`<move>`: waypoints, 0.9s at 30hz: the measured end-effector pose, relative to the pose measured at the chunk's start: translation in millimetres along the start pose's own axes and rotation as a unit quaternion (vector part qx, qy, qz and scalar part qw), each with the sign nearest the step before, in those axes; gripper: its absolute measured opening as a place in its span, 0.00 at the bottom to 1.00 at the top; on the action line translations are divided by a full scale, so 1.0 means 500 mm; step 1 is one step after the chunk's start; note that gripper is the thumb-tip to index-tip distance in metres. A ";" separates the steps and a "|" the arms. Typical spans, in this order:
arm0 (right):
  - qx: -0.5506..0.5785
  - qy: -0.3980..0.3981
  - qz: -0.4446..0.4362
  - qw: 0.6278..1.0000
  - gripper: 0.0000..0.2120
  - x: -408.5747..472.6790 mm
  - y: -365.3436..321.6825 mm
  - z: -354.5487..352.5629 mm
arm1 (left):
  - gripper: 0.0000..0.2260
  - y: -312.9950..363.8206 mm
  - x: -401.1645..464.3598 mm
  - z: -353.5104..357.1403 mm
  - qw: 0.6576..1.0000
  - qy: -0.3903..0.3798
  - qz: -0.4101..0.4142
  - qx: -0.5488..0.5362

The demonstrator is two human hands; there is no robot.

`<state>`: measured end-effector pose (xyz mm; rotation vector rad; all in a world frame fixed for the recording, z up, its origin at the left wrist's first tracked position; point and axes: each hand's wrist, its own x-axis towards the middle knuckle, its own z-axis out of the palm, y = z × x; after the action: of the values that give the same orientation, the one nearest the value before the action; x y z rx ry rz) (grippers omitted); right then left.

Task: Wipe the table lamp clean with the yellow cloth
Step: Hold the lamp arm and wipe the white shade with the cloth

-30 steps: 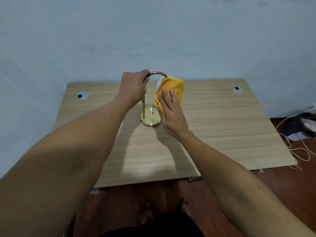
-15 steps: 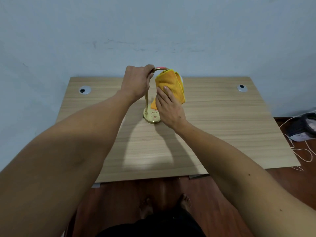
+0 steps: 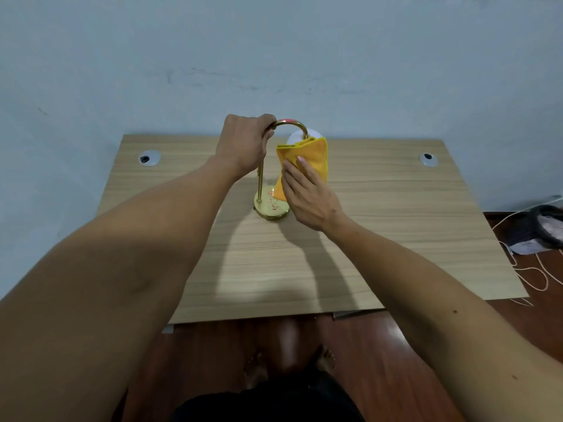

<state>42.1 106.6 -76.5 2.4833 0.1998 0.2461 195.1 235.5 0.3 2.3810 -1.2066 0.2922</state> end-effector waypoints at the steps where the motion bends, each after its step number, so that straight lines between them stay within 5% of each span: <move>1: -0.006 0.010 -0.007 1.000 0.24 -0.012 0.008 0.007 | 0.09 0.000 0.000 -0.001 1.000 -0.001 -0.002 -0.001; 10: -0.064 -0.074 -0.014 0.995 0.27 0.062 -0.018 -0.010 | 0.10 0.004 0.006 -0.003 1.000 -0.019 -0.010 0.011; 21: -0.003 0.066 -0.039 0.997 0.23 -0.109 0.080 0.064 | 0.09 0.005 0.006 -0.006 0.999 -0.026 -0.025 0.001; 25: 0.169 -0.035 0.148 0.974 0.23 -0.149 0.103 0.079 | 0.09 0.005 0.003 0.000 0.999 -0.017 -0.028 -0.008; 27: 0.371 -0.069 0.338 0.862 0.19 -0.144 0.105 0.075 | 0.09 0.007 0.003 0.001 0.999 -0.015 -0.029 -0.011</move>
<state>-14.8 29.0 -83.5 3.2386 -0.8105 0.3144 193.0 232.5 1.6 2.4053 -1.1472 0.2240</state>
